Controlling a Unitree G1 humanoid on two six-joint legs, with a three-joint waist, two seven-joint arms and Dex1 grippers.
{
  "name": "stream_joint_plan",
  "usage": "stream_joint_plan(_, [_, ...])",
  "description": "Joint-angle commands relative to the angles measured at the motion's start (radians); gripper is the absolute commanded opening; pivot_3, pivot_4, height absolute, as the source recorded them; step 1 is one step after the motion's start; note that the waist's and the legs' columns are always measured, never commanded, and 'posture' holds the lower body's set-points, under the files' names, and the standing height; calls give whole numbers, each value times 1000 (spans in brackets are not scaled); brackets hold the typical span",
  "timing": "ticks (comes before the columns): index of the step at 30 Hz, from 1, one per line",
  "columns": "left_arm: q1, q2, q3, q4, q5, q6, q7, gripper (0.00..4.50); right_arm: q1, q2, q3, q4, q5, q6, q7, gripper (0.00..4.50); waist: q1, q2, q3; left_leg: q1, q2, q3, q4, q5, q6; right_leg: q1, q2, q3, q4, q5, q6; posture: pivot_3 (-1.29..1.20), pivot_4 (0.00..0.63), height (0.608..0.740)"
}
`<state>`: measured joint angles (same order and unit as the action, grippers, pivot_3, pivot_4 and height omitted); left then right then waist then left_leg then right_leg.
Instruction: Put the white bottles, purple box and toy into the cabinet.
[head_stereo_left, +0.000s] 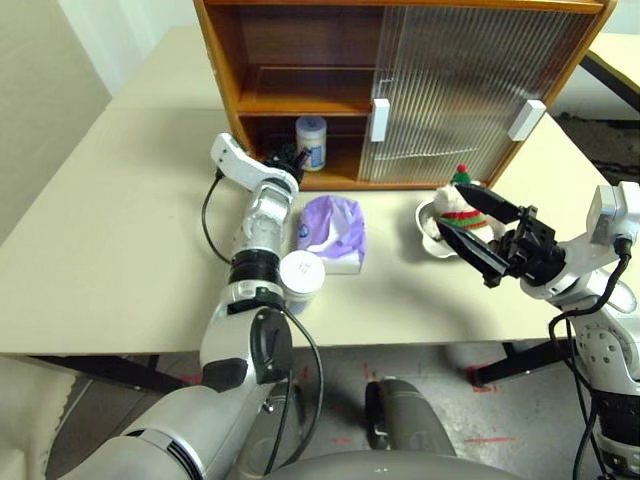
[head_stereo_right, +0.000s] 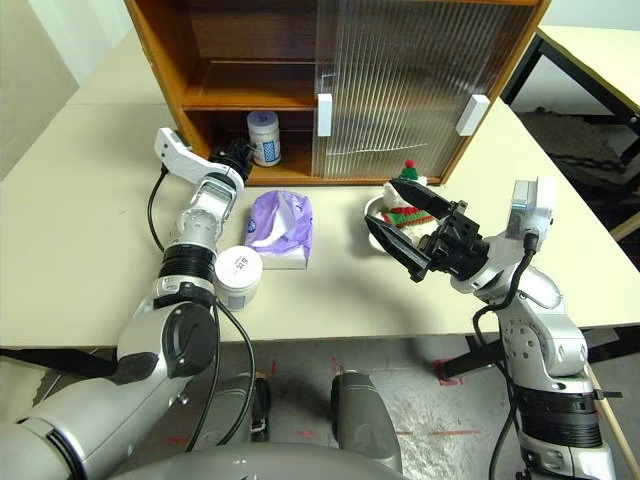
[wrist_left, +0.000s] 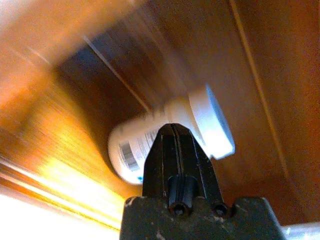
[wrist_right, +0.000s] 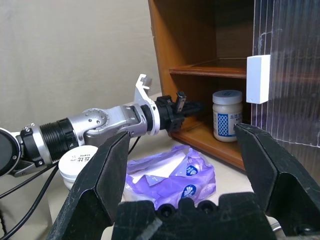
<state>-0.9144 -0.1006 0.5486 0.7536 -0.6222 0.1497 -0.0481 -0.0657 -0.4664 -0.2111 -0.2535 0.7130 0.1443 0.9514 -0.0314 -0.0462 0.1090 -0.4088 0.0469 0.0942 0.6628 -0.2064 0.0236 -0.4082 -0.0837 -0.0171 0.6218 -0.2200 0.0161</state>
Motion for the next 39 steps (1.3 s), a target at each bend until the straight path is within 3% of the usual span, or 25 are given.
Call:
stream_joint_plan(1, [-61,-16,70,89,-82,-53,10,9,0,-16,-18,-2,10,6,8,4500,2,0,0,0,0,0,0,0,0,0,0,0,0,0,0,-20,69,740])
stream_joint_plan(21, [-210,54,163,448,-140,-208,-83,9,13,-38,-27,-32,21,19,-6,4500,-4,-1,1,-1,0,0,-1,0,0,0,0,-1,-3,0,0,-41,60,740])
stream_joint_plan(39, [-249,67,148,530,-104,-46,-142,9,35,-40,-34,-69,26,26,-32,4500,-4,-1,1,-2,0,0,-1,0,0,0,0,-1,-3,0,0,-54,49,740])
